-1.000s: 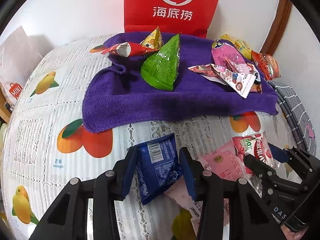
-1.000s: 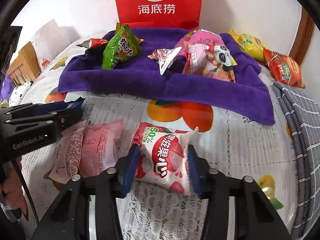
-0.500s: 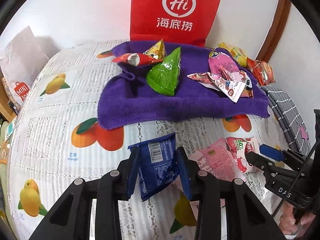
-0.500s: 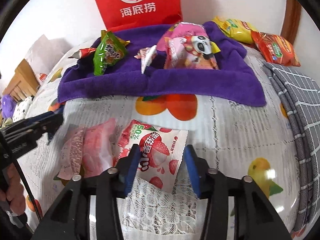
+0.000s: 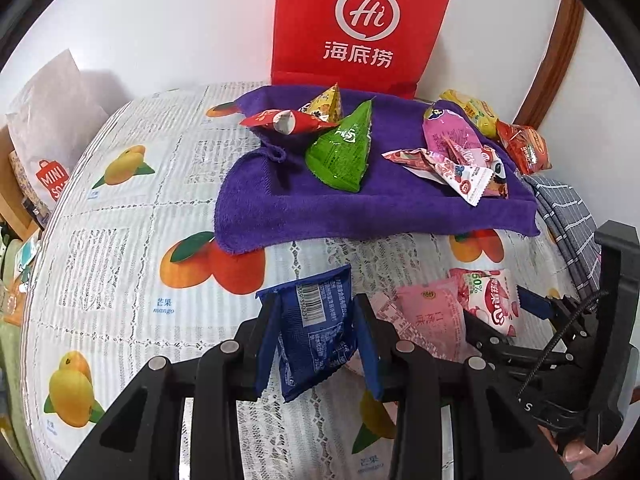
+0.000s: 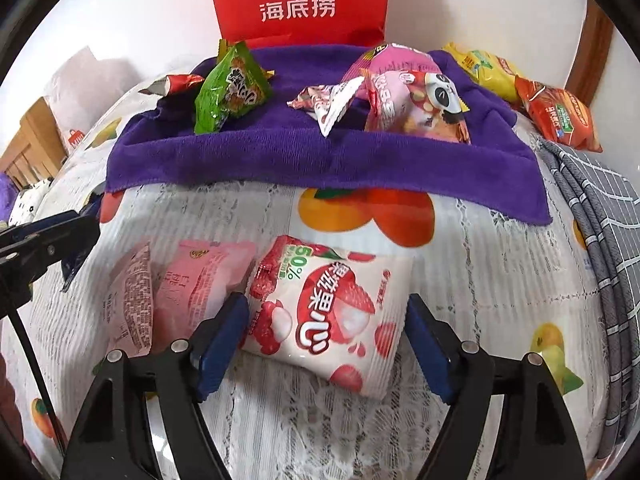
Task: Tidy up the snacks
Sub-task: 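Grasp the blue packet with the left tool while the right tool grasps the white strawberry packet, then carry the blue packet and strawberry packet over the purple towel with both tools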
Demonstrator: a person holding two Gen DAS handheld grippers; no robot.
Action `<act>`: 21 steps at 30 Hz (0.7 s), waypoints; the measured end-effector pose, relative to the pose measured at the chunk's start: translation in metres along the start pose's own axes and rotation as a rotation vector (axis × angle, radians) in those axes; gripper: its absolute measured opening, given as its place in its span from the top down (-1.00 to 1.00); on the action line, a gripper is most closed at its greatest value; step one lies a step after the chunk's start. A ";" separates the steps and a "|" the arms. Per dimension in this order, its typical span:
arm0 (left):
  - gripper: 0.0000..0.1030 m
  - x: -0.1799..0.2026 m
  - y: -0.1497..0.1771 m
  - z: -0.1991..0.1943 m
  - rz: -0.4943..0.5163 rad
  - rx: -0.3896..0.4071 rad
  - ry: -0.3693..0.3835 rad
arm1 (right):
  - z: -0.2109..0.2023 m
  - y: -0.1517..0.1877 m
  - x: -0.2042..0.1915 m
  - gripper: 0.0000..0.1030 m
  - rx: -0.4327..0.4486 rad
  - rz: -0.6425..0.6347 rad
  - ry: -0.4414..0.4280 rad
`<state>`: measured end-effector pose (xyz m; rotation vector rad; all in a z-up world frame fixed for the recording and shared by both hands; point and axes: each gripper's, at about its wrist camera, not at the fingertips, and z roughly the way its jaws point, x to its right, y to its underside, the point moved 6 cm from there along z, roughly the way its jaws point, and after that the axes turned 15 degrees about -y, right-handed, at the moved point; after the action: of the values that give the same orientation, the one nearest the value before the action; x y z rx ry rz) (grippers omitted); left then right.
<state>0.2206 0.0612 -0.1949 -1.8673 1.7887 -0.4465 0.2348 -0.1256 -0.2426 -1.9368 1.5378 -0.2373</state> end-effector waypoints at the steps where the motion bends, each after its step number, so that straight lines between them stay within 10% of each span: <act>1: 0.33 -0.001 0.000 0.000 -0.002 0.000 0.000 | -0.001 -0.001 0.001 -0.42 0.011 -0.001 0.000; 5: 0.32 -0.004 -0.001 0.000 -0.012 -0.001 -0.002 | -0.008 -0.004 0.005 0.24 0.027 -0.008 -0.003; 21: 0.32 0.004 -0.005 -0.014 -0.007 0.022 0.012 | -0.043 -0.001 0.004 0.75 0.073 0.023 -0.118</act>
<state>0.2168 0.0557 -0.1810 -1.8601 1.7790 -0.4789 0.2148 -0.1451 -0.2094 -1.8416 1.4542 -0.1644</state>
